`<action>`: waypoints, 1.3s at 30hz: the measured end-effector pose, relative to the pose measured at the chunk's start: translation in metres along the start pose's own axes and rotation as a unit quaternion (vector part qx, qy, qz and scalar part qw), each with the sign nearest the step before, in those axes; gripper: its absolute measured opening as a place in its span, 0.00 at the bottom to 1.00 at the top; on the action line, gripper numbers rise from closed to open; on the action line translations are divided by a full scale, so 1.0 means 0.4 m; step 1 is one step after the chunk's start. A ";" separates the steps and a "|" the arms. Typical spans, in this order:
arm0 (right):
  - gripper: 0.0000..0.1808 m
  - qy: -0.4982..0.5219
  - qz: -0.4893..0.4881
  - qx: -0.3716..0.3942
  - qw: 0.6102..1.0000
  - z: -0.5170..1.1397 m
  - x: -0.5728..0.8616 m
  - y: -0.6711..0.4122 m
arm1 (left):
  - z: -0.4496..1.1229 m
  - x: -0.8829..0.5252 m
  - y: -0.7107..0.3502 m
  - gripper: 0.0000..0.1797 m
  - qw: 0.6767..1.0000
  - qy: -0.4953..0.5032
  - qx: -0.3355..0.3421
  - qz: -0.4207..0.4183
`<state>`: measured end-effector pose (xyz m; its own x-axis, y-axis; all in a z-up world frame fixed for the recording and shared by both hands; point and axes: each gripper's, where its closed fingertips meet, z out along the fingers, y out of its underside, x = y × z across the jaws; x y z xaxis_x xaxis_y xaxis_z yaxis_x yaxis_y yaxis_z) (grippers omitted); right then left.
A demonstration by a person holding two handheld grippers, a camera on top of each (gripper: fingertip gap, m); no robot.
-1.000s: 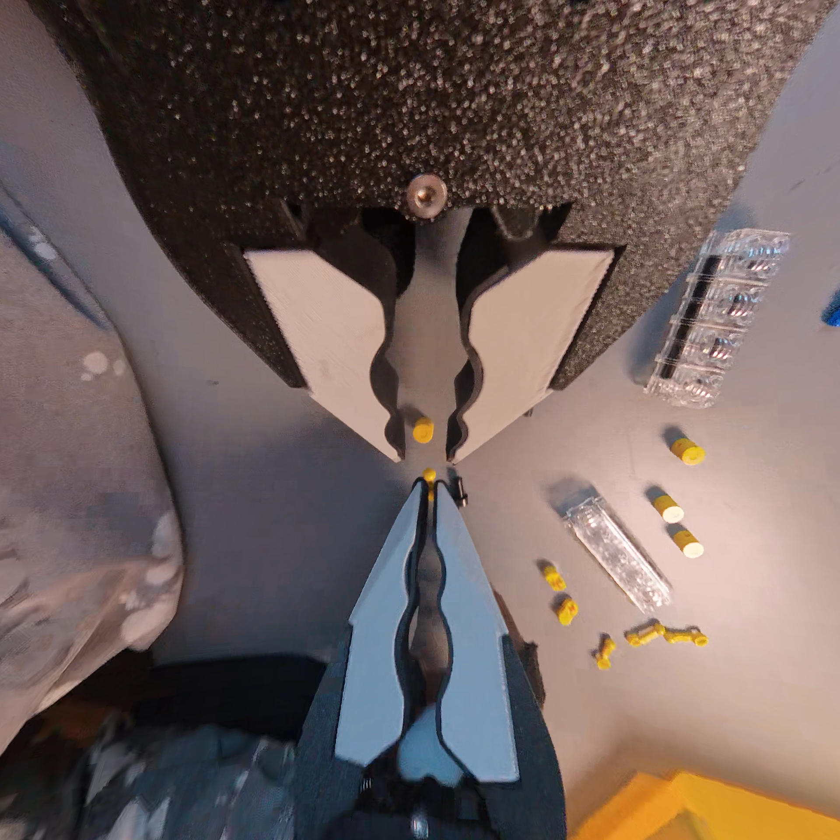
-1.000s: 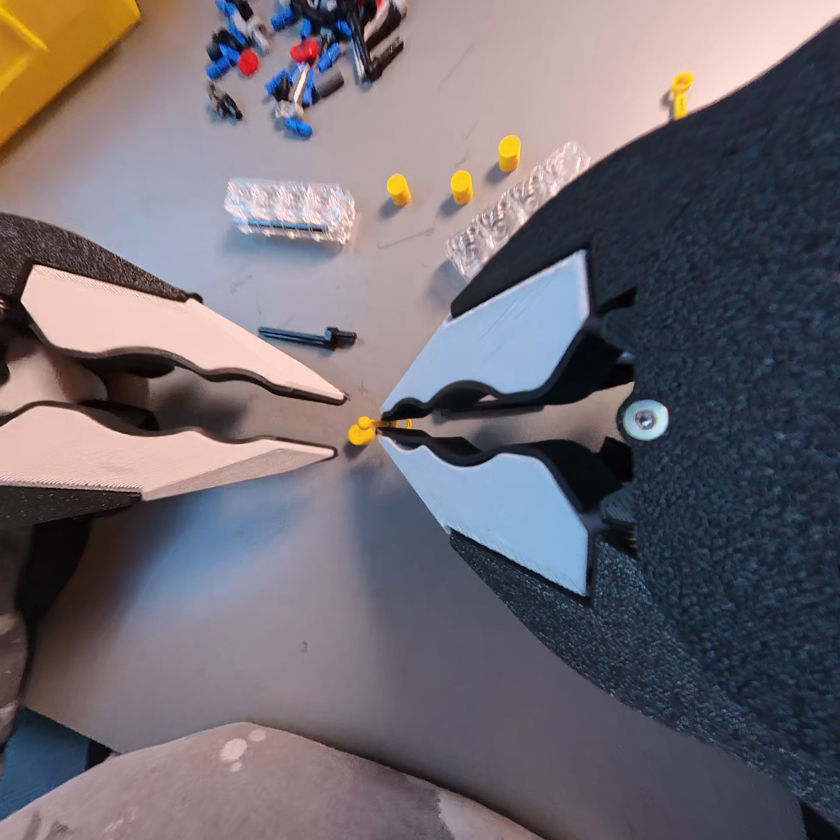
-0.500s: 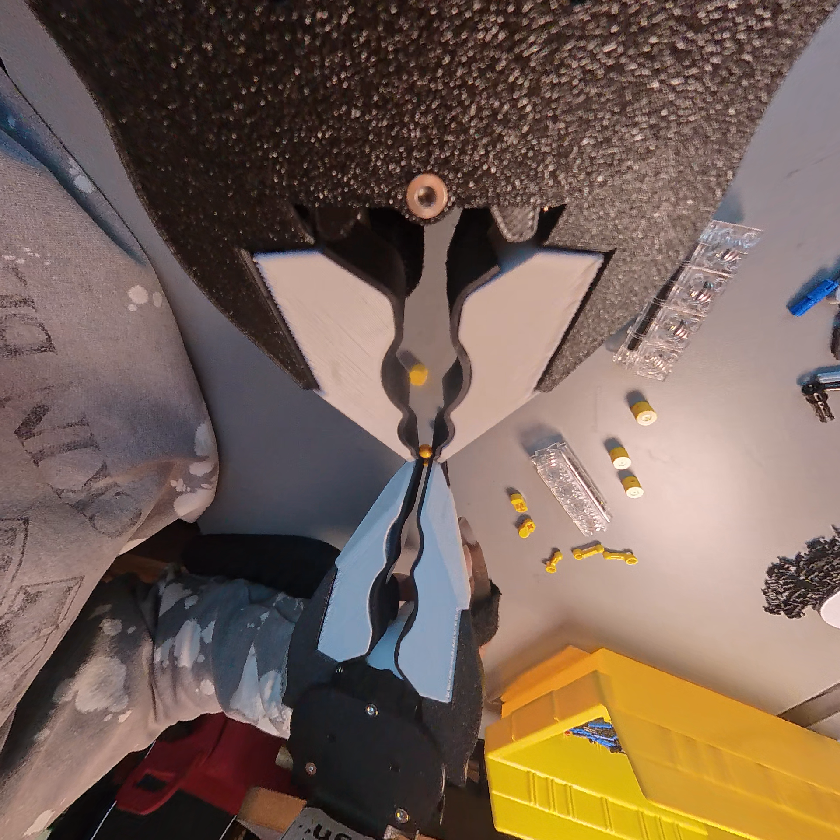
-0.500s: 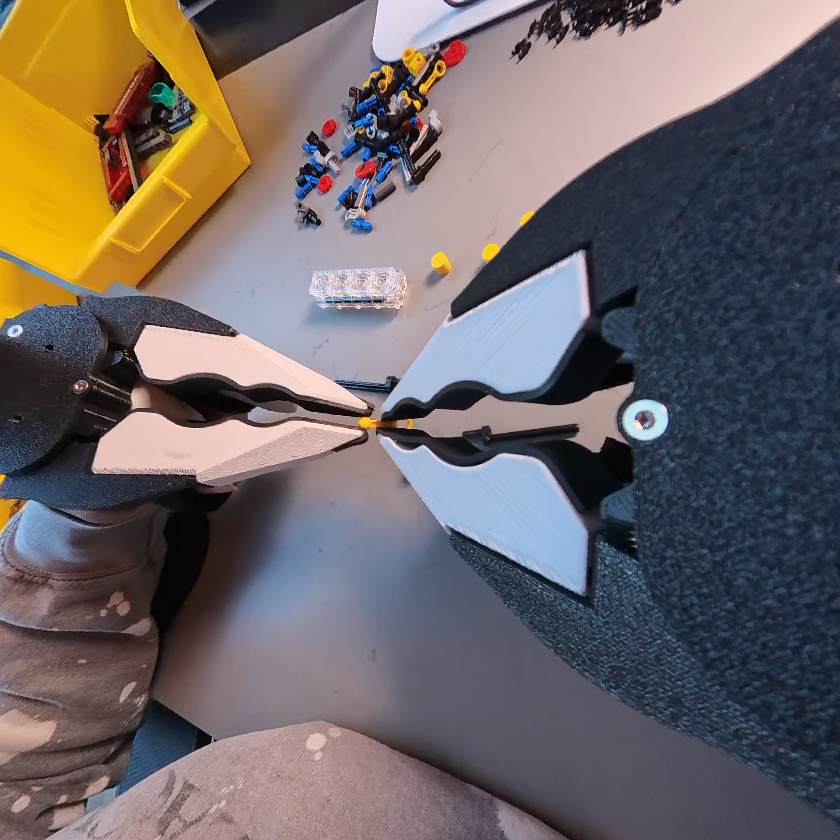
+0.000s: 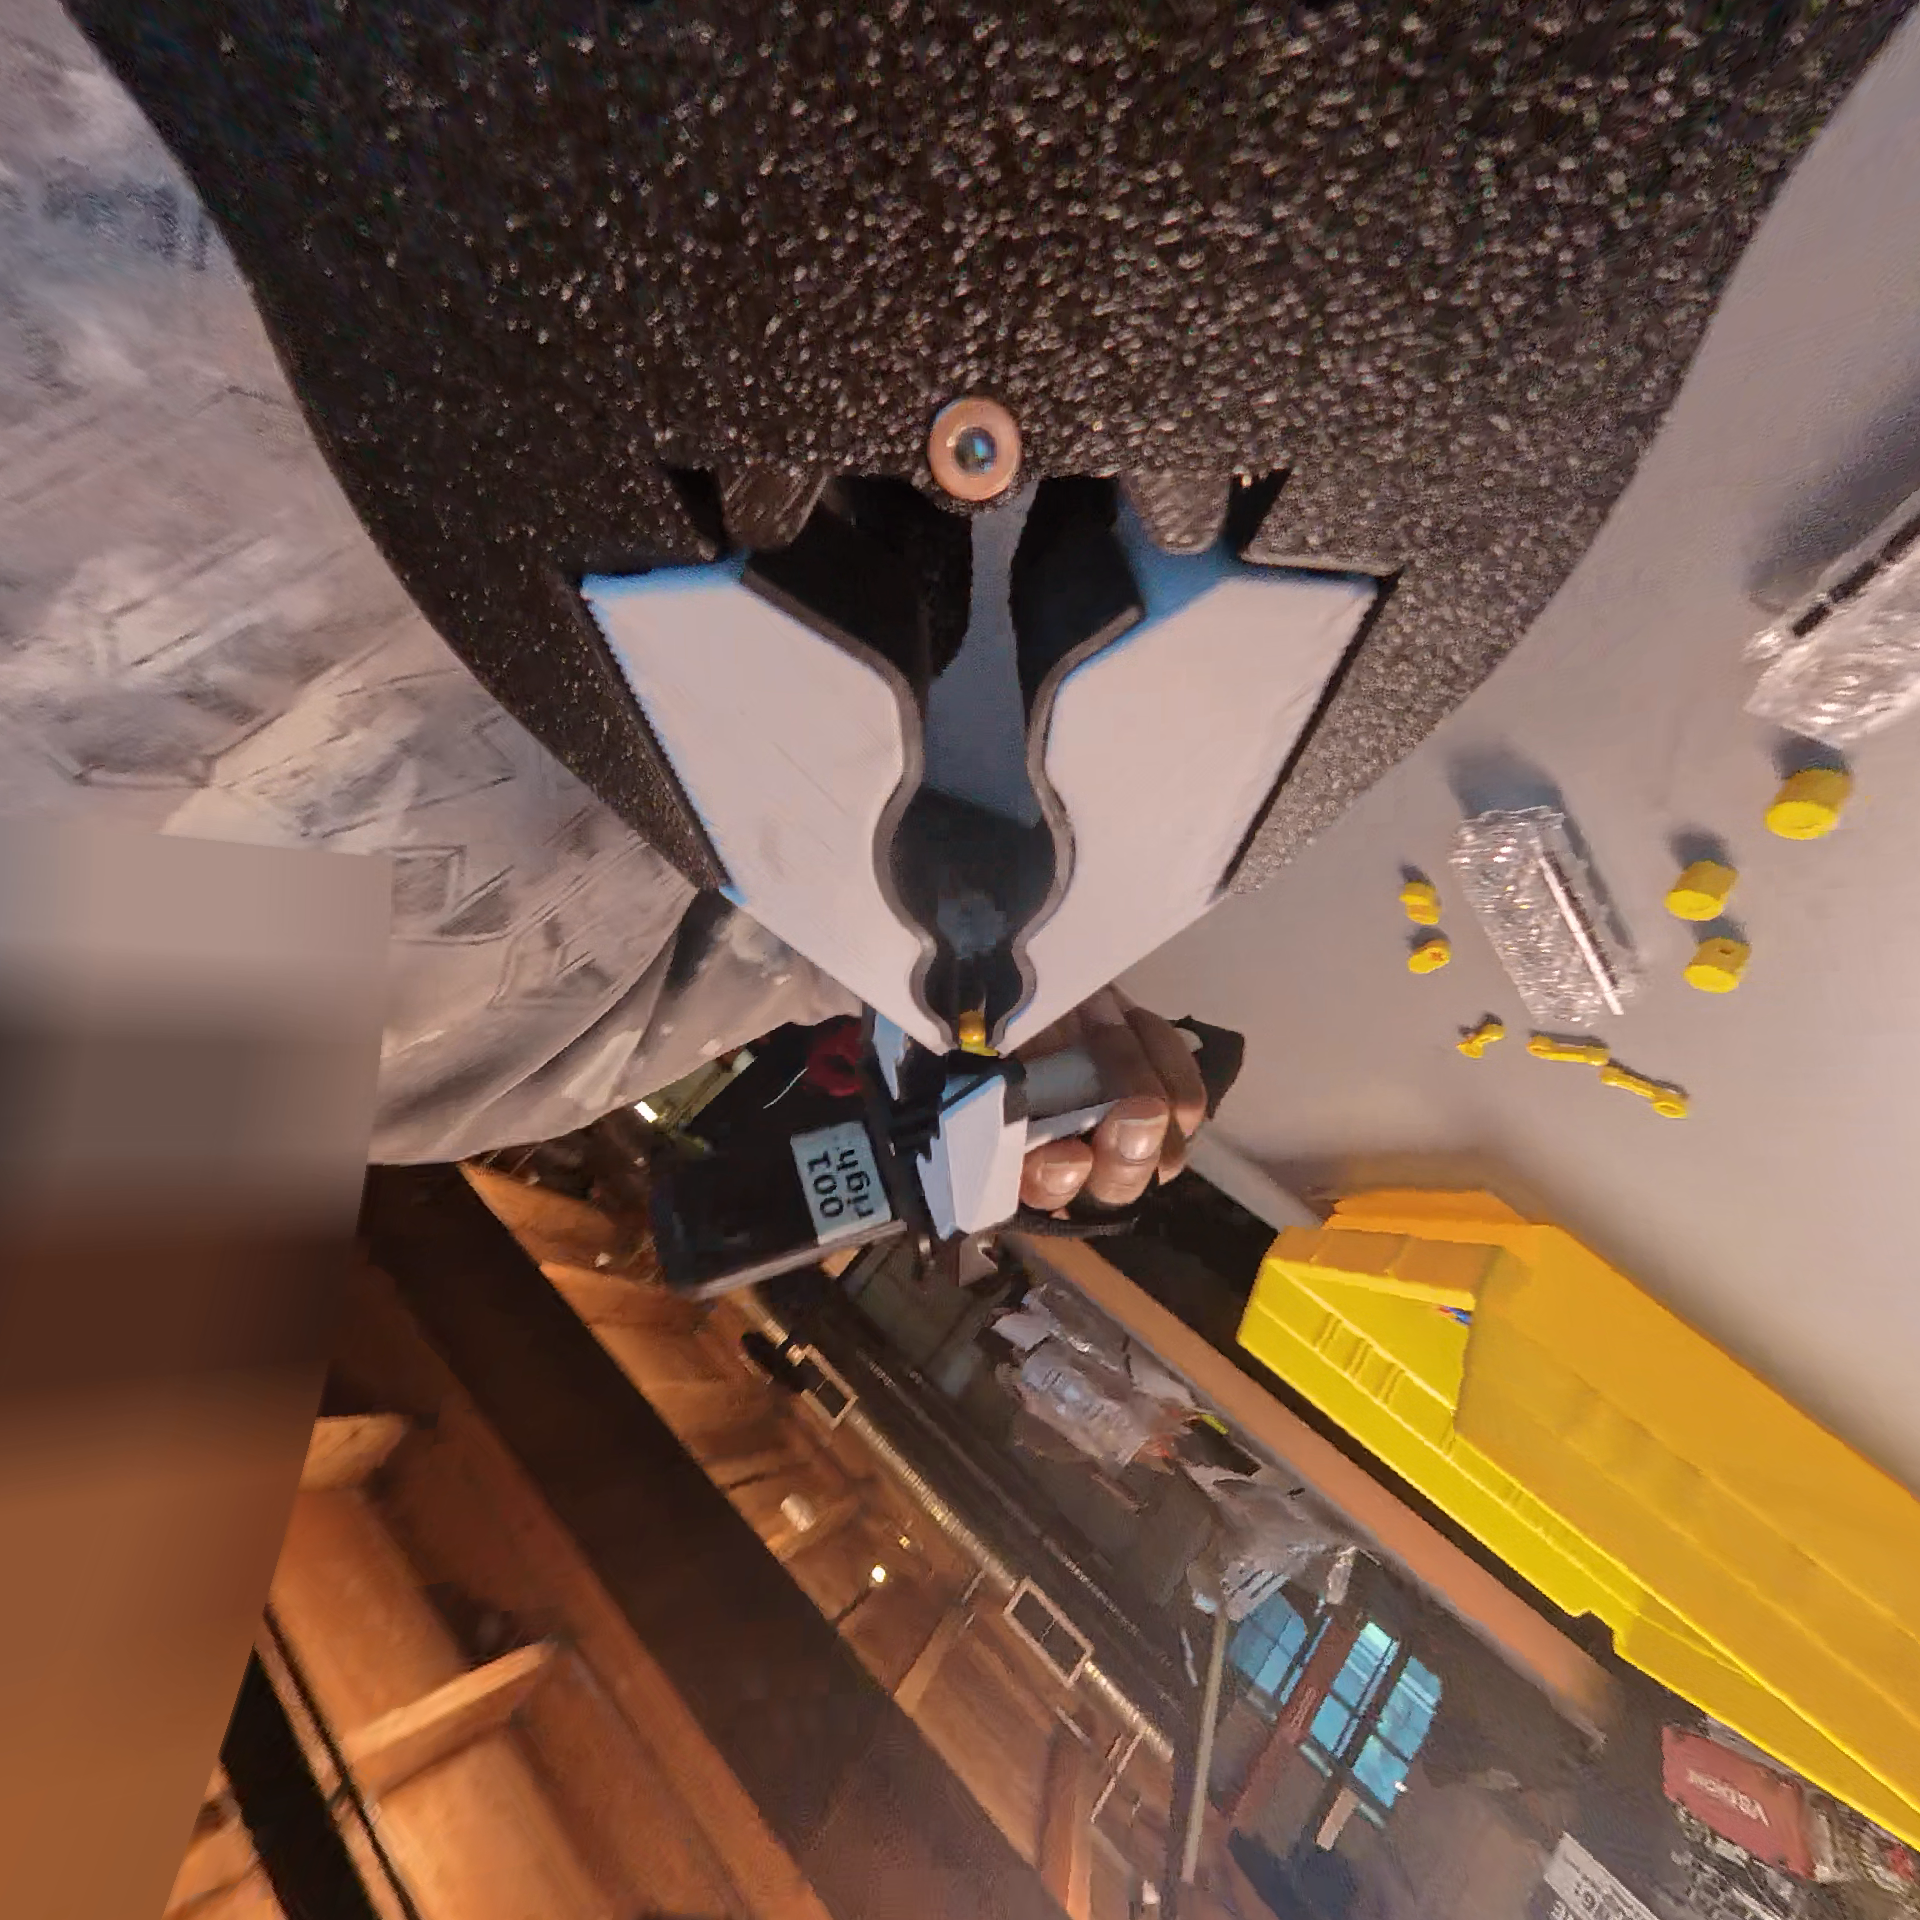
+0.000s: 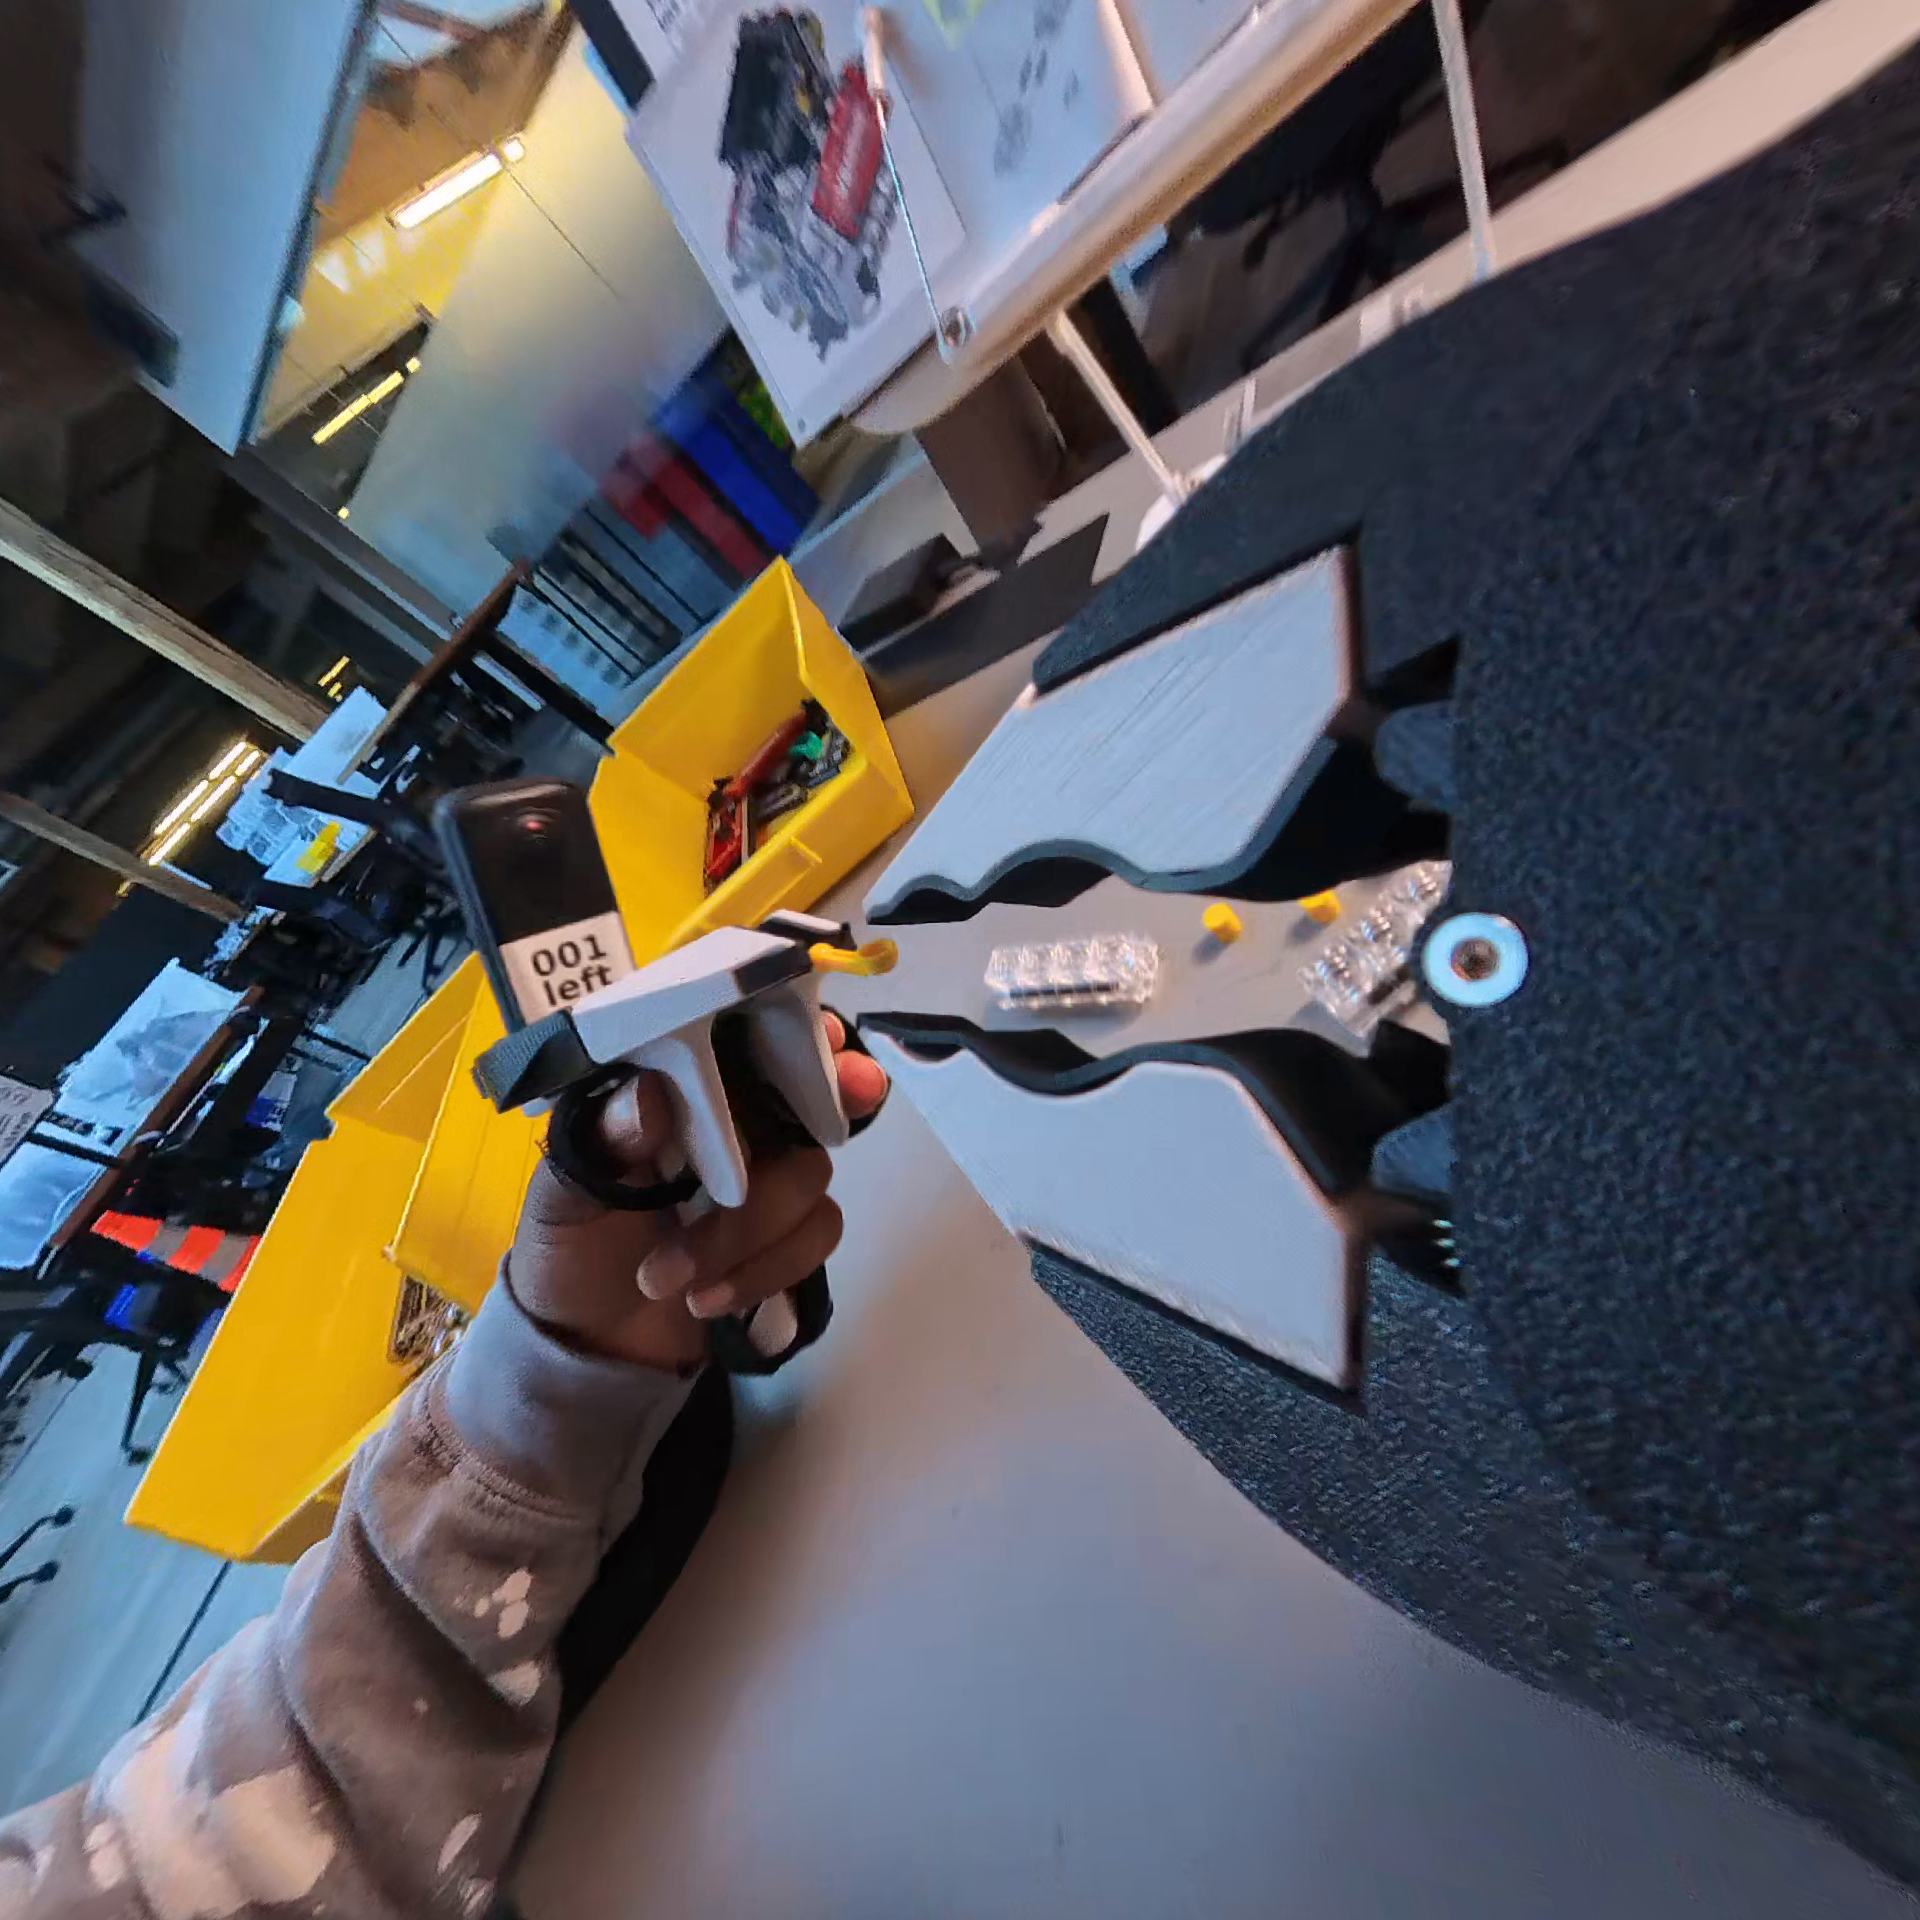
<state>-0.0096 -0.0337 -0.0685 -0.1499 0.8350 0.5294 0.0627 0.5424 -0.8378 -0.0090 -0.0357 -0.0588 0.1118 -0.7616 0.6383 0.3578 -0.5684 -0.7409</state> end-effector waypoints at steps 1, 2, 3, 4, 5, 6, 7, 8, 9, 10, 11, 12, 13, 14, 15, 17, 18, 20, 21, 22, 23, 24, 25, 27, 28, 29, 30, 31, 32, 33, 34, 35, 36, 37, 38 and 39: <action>0.08 0.009 -0.016 0.002 1.000 -0.001 0.001 -0.007 | 0.001 0.003 -0.002 0.00 1.000 0.013 0.007 -0.023; 0.06 0.013 -0.027 0.004 1.000 -0.001 0.001 -0.013 | 0.002 0.005 -0.001 0.01 0.999 0.024 0.011 -0.040; 0.05 0.018 -0.035 0.004 0.999 -0.001 0.001 -0.018 | 0.004 0.008 -0.001 0.01 0.998 0.033 0.015 -0.054; 0.05 0.021 -0.041 0.002 0.999 0.000 0.001 -0.020 | 0.005 0.011 -0.002 0.01 0.997 0.043 0.020 -0.067; 0.04 0.025 -0.048 0.000 0.999 0.001 0.001 -0.020 | 0.007 0.013 -0.002 0.01 0.996 0.048 0.022 -0.077; 0.03 0.026 -0.053 -0.001 0.998 0.001 0.000 -0.021 | 0.008 0.014 -0.002 0.01 0.995 0.052 0.024 -0.083; 0.03 0.027 -0.055 -0.002 0.998 0.001 0.000 -0.021 | 0.008 0.014 -0.003 0.01 0.994 0.055 0.028 -0.089; 0.03 0.027 -0.056 -0.001 0.998 0.001 0.000 -0.022 | 0.008 0.015 -0.004 0.01 0.994 0.058 0.029 -0.093; 0.03 0.028 -0.057 0.000 0.998 0.001 0.001 -0.023 | 0.008 0.015 -0.004 0.01 0.993 0.062 0.031 -0.099; 0.03 0.030 -0.060 0.000 0.998 0.000 0.001 -0.024 | 0.008 0.016 -0.005 0.01 0.992 0.064 0.033 -0.104; 0.03 0.033 -0.064 -0.001 0.997 0.000 0.002 -0.024 | 0.008 0.015 -0.005 0.01 0.991 0.066 0.034 -0.109; 0.03 0.036 -0.069 -0.001 0.997 0.000 0.003 -0.025 | 0.008 0.015 -0.005 0.01 0.991 0.067 0.036 -0.114; 0.03 0.039 -0.072 0.000 0.997 0.000 0.003 -0.025 | 0.009 0.015 -0.006 0.01 0.990 0.069 0.038 -0.118; 0.03 0.040 -0.074 0.000 0.996 0.000 0.003 -0.025 | 0.009 0.015 -0.006 0.01 0.989 0.071 0.039 -0.122; 0.03 0.041 -0.076 0.000 0.996 0.000 0.003 -0.024 | 0.009 0.014 -0.006 0.01 0.989 0.072 0.040 -0.127; 0.03 0.044 -0.086 -0.005 0.995 0.001 0.003 -0.020 | 0.009 0.009 -0.005 0.01 0.987 0.071 0.041 -0.135; 0.03 0.045 -0.093 -0.007 0.995 0.002 0.002 -0.019 | 0.009 0.008 -0.004 0.01 0.987 0.071 0.042 -0.140; 0.03 0.051 -0.115 -0.016 0.992 0.003 0.001 -0.015 | 0.008 0.003 -0.003 0.01 0.985 0.070 0.044 -0.150; 0.02 0.054 -0.126 -0.021 0.990 0.003 0.001 -0.011 | 0.008 0.000 -0.002 0.01 0.985 0.068 0.044 -0.155; 0.02 0.057 -0.134 -0.024 0.989 0.004 0.000 -0.009 | 0.008 -0.003 -0.001 0.01 0.984 0.067 0.044 -0.159; 0.02 0.057 -0.135 -0.028 0.989 0.005 0.000 -0.007 | 0.008 -0.006 -0.001 0.01 0.984 0.064 0.045 -0.161; 0.02 0.056 -0.129 -0.032 0.990 0.007 0.001 -0.002 | 0.007 -0.011 0.000 0.01 0.984 0.058 0.046 -0.160; 0.02 0.050 -0.112 -0.034 0.992 0.008 0.002 0.005 | 0.006 -0.018 0.001 0.01 0.986 0.048 0.045 -0.154; 0.02 0.025 -0.044 -0.025 0.998 0.011 0.000 0.025 | 0.002 -0.035 0.010 0.01 0.993 0.013 0.023 -0.111; 0.02 0.016 -0.007 -0.020 1.000 0.011 0.002 0.039 | -0.002 -0.047 0.020 0.01 0.997 -0.013 -0.001 -0.074; 0.02 0.009 0.023 -0.018 1.000 0.010 0.006 0.056 | -0.010 -0.062 0.033 0.01 0.998 -0.044 -0.031 -0.030; 0.02 -0.003 0.047 -0.024 0.999 0.009 0.007 0.079 | -0.019 -0.077 0.047 0.03 0.995 -0.075 -0.066 0.017; 0.02 -0.007 0.063 -0.033 0.997 0.007 0.011 0.101 | -0.027 -0.087 0.063 0.04 0.988 -0.101 -0.102 0.061; 0.02 -0.006 0.072 -0.040 0.997 0.004 0.017 0.119 | -0.032 -0.092 0.081 0.05 0.978 -0.118 -0.137 0.099; 0.02 -0.005 0.080 -0.050 0.996 0.002 0.022 0.136 | -0.034 -0.097 0.100 0.07 0.967 -0.133 -0.170 0.133; 0.02 0.001 0.085 -0.057 0.995 0.001 0.030 0.149 | -0.034 -0.102 0.119 0.07 0.955 -0.146 -0.200 0.164; 0.02 0.009 0.091 -0.063 0.994 0.000 0.037 0.159 | -0.034 -0.111 0.140 0.07 0.941 -0.158 -0.228 0.191; 0.02 0.016 0.099 -0.069 0.993 -0.001 0.044 0.168 | -0.034 -0.120 0.163 0.08 0.928 -0.168 -0.256 0.211; 0.02 0.025 0.106 -0.071 0.992 -0.001 0.049 0.173 | -0.036 -0.132 0.187 0.09 0.915 -0.177 -0.285 0.225; 0.02 0.033 0.112 -0.072 0.991 -0.002 0.054 0.175 | -0.039 -0.143 0.211 0.10 0.901 -0.184 -0.313 0.237; 0.02 0.037 0.117 -0.075 0.990 -0.003 0.054 0.178 | -0.042 -0.150 0.235 0.10 0.888 -0.185 -0.340 0.247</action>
<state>-0.0071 0.0231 -0.1165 -0.0422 0.9407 0.3366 0.2339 0.3368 -0.9121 0.0022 -0.0487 -0.1703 0.4412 -0.8877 0.1316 -0.4478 -0.3449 -0.8249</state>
